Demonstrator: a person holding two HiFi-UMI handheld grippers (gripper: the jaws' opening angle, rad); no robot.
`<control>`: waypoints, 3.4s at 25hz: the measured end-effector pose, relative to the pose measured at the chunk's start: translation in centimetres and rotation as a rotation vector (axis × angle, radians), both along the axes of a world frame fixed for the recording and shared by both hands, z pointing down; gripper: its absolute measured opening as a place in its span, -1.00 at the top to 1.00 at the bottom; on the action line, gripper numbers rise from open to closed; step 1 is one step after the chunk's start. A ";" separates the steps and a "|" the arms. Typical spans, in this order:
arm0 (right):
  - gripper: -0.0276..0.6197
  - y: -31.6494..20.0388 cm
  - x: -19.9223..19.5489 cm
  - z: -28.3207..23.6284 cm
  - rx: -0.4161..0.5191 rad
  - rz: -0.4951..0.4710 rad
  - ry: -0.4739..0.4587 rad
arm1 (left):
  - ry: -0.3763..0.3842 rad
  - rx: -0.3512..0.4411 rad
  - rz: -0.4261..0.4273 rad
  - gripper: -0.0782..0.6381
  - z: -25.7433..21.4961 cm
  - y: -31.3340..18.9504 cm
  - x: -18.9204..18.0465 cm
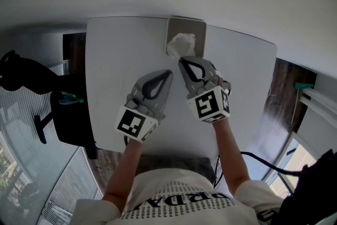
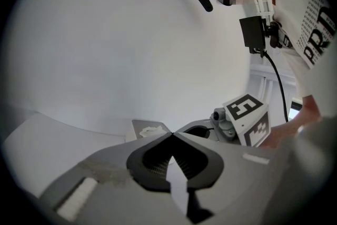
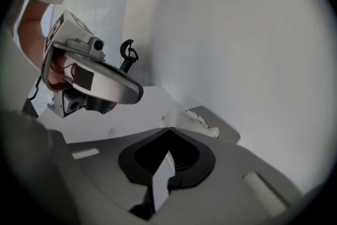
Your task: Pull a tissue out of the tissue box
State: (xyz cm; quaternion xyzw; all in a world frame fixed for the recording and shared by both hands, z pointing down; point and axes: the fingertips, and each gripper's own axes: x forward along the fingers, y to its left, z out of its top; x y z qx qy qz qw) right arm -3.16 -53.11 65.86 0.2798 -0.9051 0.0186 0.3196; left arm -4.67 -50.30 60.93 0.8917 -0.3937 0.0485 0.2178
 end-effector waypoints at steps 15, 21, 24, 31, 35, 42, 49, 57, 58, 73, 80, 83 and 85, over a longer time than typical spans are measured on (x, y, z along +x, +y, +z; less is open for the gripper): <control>0.90 0.6 0.2 -1.3 -0.041 0.026 -0.050 | -0.001 0.024 0.009 0.80 -1.8 0.7 0.4; 0.90 1.1 0.0 -2.6 -0.070 0.030 -0.062 | -0.004 0.046 0.011 0.80 -3.2 0.8 0.0; 0.90 1.3 0.0 -4.0 -0.074 0.024 -0.066 | -0.005 0.065 0.014 0.80 -4.4 1.0 0.0; 0.90 3.1 0.4 -5.9 -0.118 0.071 -0.111 | -0.018 0.099 0.030 0.80 -7.3 3.3 -0.6; 0.90 4.5 0.5 -7.2 -0.143 0.093 -0.148 | -0.028 0.117 0.034 0.80 -9.2 5.3 -0.8; 0.90 7.0 0.2 -10.4 -0.136 0.091 -0.164 | -0.028 0.158 0.061 0.80 -12.0 8.3 -0.5; 0.90 11.1 0.6 -14.1 -0.121 0.094 -0.237 | -0.023 0.168 0.068 0.80 -14.2 11.8 -0.1; 0.90 16.4 0.4 -19.1 -0.079 0.109 -0.330 | -0.016 0.191 0.101 0.80 -17.3 15.5 0.6; 0.90 16.9 0.6 -19.7 -0.074 0.115 -0.353 | -0.015 0.198 0.105 0.80 -17.9 15.9 0.7; 0.90 18.8 2.8 -25.9 0.006 0.143 -0.408 | -0.011 0.248 0.108 0.80 -21.2 17.1 1.7; 0.90 19.0 2.8 -26.2 0.078 0.122 -0.426 | -0.012 0.232 0.116 0.80 -20.9 17.7 2.1; 0.90 19.0 3.0 -26.1 0.078 0.128 -0.425 | -0.016 0.230 0.116 0.80 -20.8 17.8 2.0; 0.90 19.1 3.1 -26.1 0.076 0.130 -0.428 | -0.017 0.229 0.115 0.80 -20.8 17.9 2.0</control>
